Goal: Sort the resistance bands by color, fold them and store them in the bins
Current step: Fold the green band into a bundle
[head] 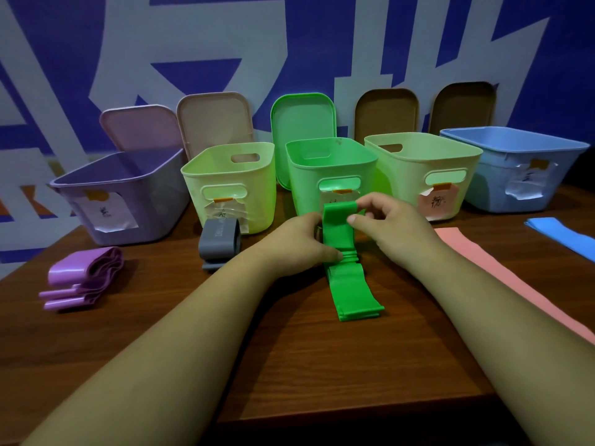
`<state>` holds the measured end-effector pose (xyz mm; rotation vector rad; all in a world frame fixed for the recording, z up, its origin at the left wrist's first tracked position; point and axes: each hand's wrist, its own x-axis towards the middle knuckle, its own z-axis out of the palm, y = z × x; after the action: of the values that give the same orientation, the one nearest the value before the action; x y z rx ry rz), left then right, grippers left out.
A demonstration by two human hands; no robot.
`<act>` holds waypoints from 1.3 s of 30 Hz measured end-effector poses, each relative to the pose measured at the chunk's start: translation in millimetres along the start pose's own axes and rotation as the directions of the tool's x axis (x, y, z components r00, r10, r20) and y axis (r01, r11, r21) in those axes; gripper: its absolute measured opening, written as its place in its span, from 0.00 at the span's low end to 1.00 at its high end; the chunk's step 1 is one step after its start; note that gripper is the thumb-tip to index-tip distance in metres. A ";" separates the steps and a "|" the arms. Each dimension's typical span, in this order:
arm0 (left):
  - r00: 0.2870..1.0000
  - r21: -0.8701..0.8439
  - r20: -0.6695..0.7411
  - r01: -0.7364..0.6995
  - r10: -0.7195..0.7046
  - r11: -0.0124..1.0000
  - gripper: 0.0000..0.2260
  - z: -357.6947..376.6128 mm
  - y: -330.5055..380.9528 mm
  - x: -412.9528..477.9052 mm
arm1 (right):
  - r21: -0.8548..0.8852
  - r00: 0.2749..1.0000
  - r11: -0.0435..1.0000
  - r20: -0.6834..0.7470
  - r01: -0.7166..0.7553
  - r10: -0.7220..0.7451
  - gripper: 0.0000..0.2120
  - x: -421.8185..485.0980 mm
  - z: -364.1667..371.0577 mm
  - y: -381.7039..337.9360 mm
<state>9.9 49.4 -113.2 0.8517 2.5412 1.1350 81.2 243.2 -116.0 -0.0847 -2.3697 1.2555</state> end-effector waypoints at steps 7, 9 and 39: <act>0.995 0.048 -0.091 -0.038 0.042 0.998 0.25 1.4 -0.7 0.2 | 0.083 0.997 0.996 0.067 0.019 -0.025 0.04 -7.0 -4.1 -3.8; 0.998 0.037 -0.042 -0.045 0.046 0.998 0.23 -2.1 -1.8 -0.5 | 0.073 0.990 0.997 0.140 0.017 -0.027 0.03 -11.4 -8.1 -6.1; 0.997 0.165 0.065 0.020 -0.031 0.986 0.11 -12.4 2.3 -6.8 | -0.275 0.922 0.959 0.349 -0.071 0.168 0.10 -12.0 -17.1 1.4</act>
<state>11.1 39.1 -103.3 0.8773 2.6087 0.8832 98.9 254.1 -113.3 -0.0816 -2.8894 1.0844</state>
